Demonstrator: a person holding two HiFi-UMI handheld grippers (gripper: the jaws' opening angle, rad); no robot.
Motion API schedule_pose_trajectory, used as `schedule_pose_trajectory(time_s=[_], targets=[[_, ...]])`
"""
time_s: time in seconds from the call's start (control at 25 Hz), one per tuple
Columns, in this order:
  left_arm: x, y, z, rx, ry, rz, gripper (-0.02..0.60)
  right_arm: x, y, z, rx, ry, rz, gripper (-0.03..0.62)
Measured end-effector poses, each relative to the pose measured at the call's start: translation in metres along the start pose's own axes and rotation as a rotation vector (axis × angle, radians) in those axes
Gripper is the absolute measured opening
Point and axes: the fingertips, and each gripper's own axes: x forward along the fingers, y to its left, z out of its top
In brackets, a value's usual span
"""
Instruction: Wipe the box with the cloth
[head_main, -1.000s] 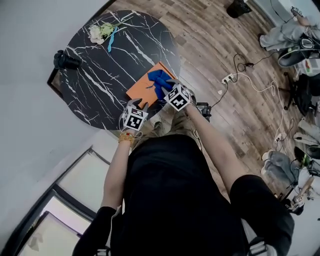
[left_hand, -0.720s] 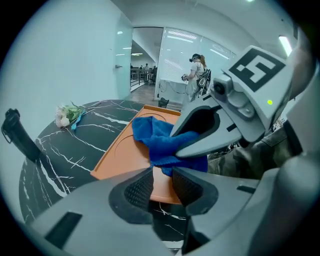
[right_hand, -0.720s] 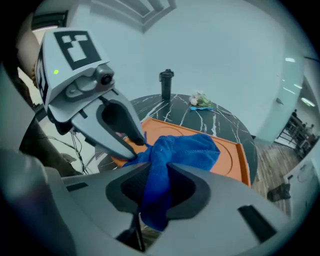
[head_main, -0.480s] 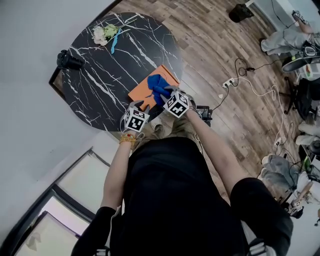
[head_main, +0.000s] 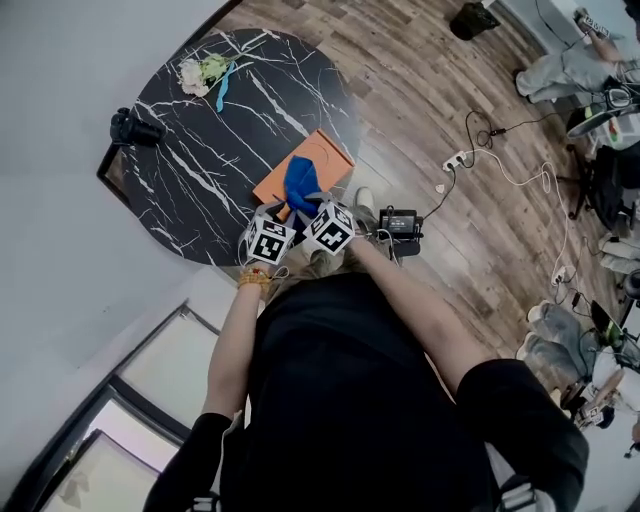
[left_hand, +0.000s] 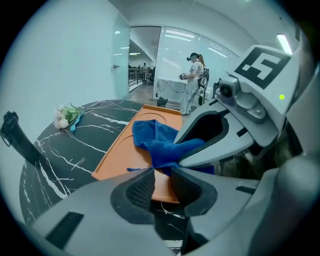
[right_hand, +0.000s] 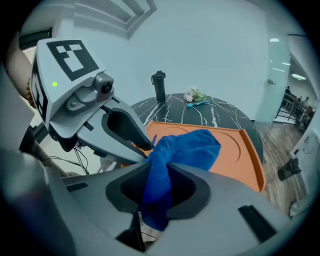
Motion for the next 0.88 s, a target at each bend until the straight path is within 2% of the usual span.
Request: schedule_pose_trajectory(time_s=[0.12, 0.16, 0.2, 0.24, 0.32, 0.36, 0.4, 0.48, 0.6, 0.68, 0.88], targets=[[0.0, 0.0, 0.001, 0.004, -0.007, 0.003, 0.1, -0.004, -0.003, -0.005, 0.018, 0.016, 0.034, 0.08], [0.0, 0.0, 0.001, 0.005, -0.012, 0.008, 0.1, -0.005, -0.006, -0.006, 0.068, 0.012, 0.051, 0.08], [0.0, 0.0, 0.001, 0.005, -0.016, 0.015, 0.1, -0.008, -0.008, -0.005, 0.168, -0.019, 0.082, 0.08], [-0.001, -0.001, 0.001, 0.003, -0.021, 0.023, 0.1, -0.014, -0.012, 0.0, 0.31, -0.085, 0.13, 0.08], [-0.005, 0.0, 0.003, -0.023, -0.041, 0.038, 0.109, -0.037, -0.021, 0.024, 0.589, -0.288, 0.226, 0.08], [-0.01, 0.002, 0.005, -0.051, -0.066, 0.048, 0.12, -0.051, -0.026, 0.038, 0.657, -0.391, 0.248, 0.08], [-0.017, 0.006, 0.008, -0.086, -0.106, 0.061, 0.123, -0.064, -0.03, 0.052, 0.668, -0.477, 0.25, 0.08], [-0.038, 0.018, 0.019, -0.155, -0.218, 0.092, 0.123, -0.084, -0.031, 0.075, 0.583, -0.585, 0.226, 0.08], [-0.077, 0.034, 0.041, -0.218, -0.382, 0.132, 0.123, -0.096, -0.022, 0.092, 0.428, -0.609, 0.178, 0.078], [-0.093, 0.039, 0.045, -0.23, -0.423, 0.154, 0.123, -0.097, -0.014, 0.094, 0.387, -0.598, 0.161, 0.078], [-0.104, 0.04, 0.037, -0.245, -0.431, 0.176, 0.123, -0.101, -0.011, 0.093, 0.4, -0.593, 0.143, 0.078]])
